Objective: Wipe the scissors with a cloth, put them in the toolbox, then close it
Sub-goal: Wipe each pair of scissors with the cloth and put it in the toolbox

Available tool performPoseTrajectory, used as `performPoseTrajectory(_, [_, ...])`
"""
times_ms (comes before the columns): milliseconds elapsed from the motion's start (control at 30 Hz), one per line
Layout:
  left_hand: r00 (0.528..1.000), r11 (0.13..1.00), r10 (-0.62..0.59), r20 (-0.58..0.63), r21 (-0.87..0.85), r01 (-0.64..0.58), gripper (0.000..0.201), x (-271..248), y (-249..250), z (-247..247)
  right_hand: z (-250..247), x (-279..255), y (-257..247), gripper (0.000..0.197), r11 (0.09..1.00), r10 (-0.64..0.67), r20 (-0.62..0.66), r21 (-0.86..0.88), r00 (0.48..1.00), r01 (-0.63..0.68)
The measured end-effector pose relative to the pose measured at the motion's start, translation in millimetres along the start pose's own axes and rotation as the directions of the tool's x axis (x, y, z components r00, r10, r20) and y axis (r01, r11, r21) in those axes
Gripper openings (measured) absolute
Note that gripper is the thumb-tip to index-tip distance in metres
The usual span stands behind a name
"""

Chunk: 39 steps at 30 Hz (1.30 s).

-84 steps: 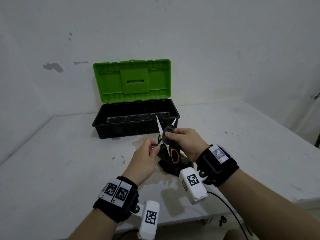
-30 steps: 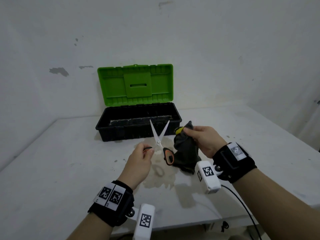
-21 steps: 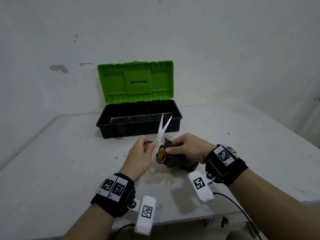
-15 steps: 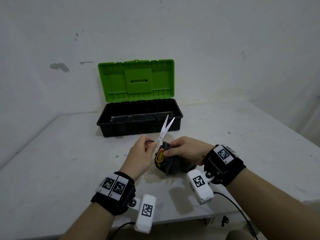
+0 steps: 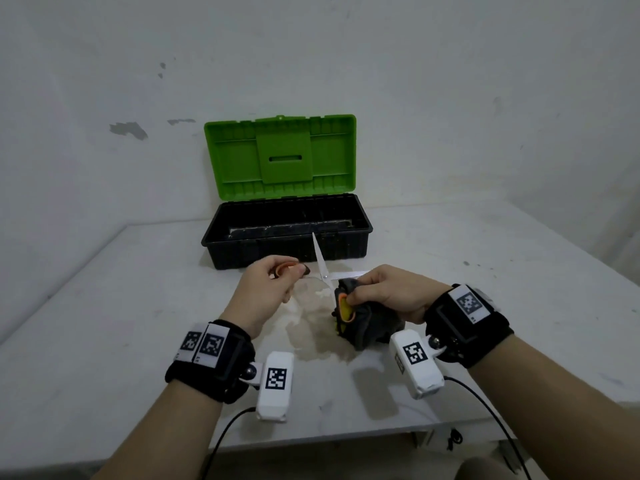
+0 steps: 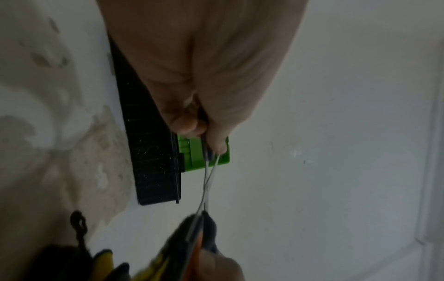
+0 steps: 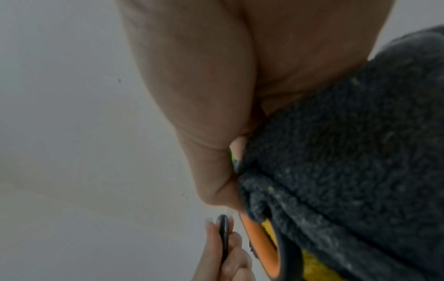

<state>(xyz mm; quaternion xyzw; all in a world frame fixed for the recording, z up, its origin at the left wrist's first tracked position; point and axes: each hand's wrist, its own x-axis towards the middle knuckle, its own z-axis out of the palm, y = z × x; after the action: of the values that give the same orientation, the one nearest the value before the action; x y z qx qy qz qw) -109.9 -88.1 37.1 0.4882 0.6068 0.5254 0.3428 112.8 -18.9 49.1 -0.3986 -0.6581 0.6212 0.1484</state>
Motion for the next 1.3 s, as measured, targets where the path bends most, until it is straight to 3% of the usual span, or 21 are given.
performPoseTrajectory(67, [0.996, 0.986, -0.057, -0.076, -0.163, 0.044, 0.015, -0.1, -0.8, 6.9, 4.0, 3.0, 1.3, 0.017, 0.998, -0.045, -0.031, 0.031, 0.998, 0.046])
performPoseTrajectory(167, [0.986, 0.906, -0.151, -0.074, -0.41, 0.108, 0.021, -2.8, 0.9, 20.2, 14.5, 6.3, 5.4, 0.016, 0.991, -0.131, -0.077, 0.02, 0.988, 0.132])
performPoseTrajectory(300, [0.981, 0.837, -0.174, -0.089, -0.538, 0.1, 0.023, -4.7, 5.3, 27.0, 24.6, 6.4, 11.9, 0.021, 0.983, -0.182, -0.081, 0.015, 0.98, 0.184])
performPoseTrajectory(500, [0.974, 0.815, -0.211, -0.077, -0.564, 0.132, 0.026, -2.7, 0.9, 15.7, -6.4, -4.1, 18.8, 0.018, 0.997, -0.07, -0.026, -0.042, 0.997, 0.069])
performPoseTrajectory(600, [0.979, 0.843, -0.19, -0.075, -0.524, 0.124, 0.025, -2.2, -2.1, 8.6, -36.8, -11.6, 21.1, 0.013, 0.999, -0.039, -0.154, 0.024, 0.987, 0.043])
performPoseTrajectory(667, [0.985, 0.863, -0.17, -0.037, -0.488, 0.131, 0.025, -2.2, -3.6, 6.7, -52.5, -16.4, 11.3, 0.013, 0.978, -0.071, -0.28, 0.17, 0.957, 0.122])
performPoseTrajectory(733, [0.989, 0.887, -0.15, 0.016, -0.44, 0.142, 0.025, -4.0, -4.2, 10.0, -55.9, -19.2, -2.9, 0.016, 0.954, -0.144, -0.355, 0.197, 0.924, 0.225])
performPoseTrajectory(900, [0.992, 0.914, -0.104, 0.065, -0.386, 0.121, 0.027, -8.7, -2.5, 27.4, -17.7, -6.7, -22.0, 0.022, 0.944, -0.289, -0.315, 0.064, 0.904, 0.324])
performPoseTrajectory(1033, [0.99, 0.912, -0.134, 0.037, -0.386, 0.138, 0.026, -7.4, -5.4, 32.8, 3.4, 5.2, -10.7, 0.013, 0.932, -0.357, -0.276, -0.033, 0.893, 0.362])
performPoseTrajectory(1133, [0.984, 0.9, -0.175, 0.015, -0.403, 0.166, 0.027, -6.0, -7.9, 31.9, 8.2, 7.8, -9.5, 0.008, 0.934, -0.343, -0.346, -0.026, 0.873, 0.356])
performPoseTrajectory(1233, [0.981, 0.894, -0.191, 0.025, -0.409, 0.184, 0.027, -4.1, -8.9, 30.5, 8.8, 8.7, -9.4, 0.024, 0.956, -0.274, -0.286, 0.02, 0.918, 0.291])
performPoseTrajectory(1300, [0.983, 0.905, -0.18, 0.036, -0.386, 0.18, 0.026, -3.7, -9.5, 30.0, 8.9, 10.0, -8.1, 0.017, 0.959, -0.275, -0.262, -0.001, 0.925, 0.285])
